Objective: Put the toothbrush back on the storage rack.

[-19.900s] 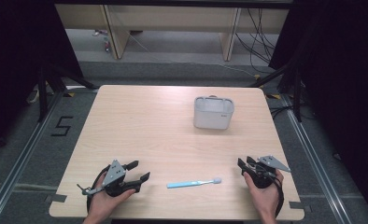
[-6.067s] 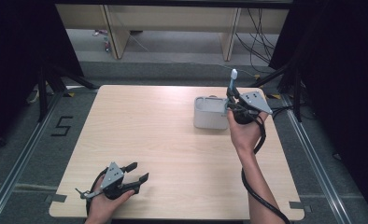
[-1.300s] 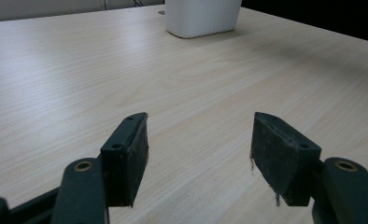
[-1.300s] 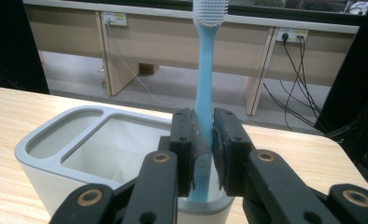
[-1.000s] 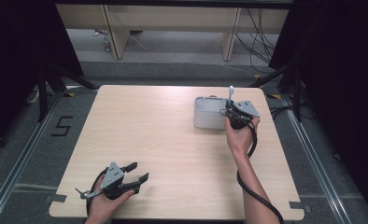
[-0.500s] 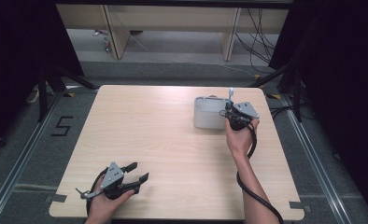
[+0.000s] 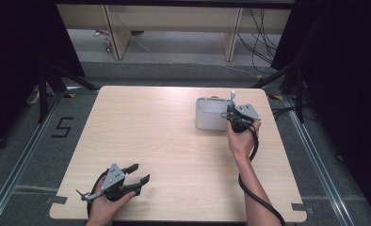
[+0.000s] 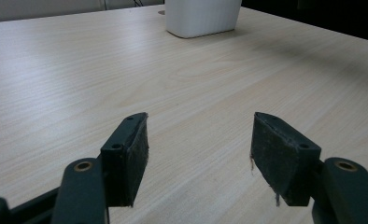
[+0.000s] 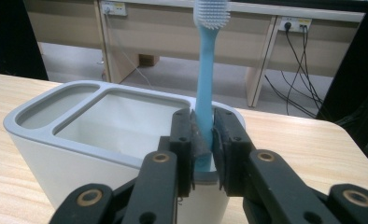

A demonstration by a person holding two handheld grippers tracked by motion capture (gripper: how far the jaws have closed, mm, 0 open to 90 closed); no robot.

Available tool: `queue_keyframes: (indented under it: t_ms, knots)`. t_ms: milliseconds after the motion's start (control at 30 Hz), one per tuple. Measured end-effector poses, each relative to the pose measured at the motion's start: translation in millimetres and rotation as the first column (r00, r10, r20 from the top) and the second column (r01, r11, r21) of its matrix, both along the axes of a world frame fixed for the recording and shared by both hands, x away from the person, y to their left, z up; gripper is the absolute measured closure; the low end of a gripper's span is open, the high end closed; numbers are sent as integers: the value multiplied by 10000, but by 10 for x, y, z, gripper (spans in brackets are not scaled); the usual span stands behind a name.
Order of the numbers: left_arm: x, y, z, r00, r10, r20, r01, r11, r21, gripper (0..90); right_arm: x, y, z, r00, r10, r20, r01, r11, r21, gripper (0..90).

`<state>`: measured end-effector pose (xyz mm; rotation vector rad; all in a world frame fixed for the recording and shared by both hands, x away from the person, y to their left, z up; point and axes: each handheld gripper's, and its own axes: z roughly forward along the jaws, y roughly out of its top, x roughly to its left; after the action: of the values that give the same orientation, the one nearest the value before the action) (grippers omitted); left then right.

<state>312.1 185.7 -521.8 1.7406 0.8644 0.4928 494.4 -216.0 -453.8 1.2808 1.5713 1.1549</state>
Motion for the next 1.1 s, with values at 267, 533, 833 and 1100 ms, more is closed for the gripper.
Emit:
queue_keyframes:
  t_ms: [267,533,833,1100]
  knots:
    - [0,1,0,10000,6,-10,-6,10000,-17,360,12,-9,-7,10000,79,2,-79,9999,-68,789]
    - [0,0,0,10000,-4,9,4,10000,11,360,18,-33,-15,10000,59,-61,-60,9999,-151,788]
    - [0,1,0,10000,9,-5,-10,10000,-17,360,14,-23,-13,9998,-3,-181,4,10000,56,787]
    - [-1,2,0,10000,1,13,-1,10000,-3,360,21,-21,-7,9998,-5,-201,6,10000,30,778]
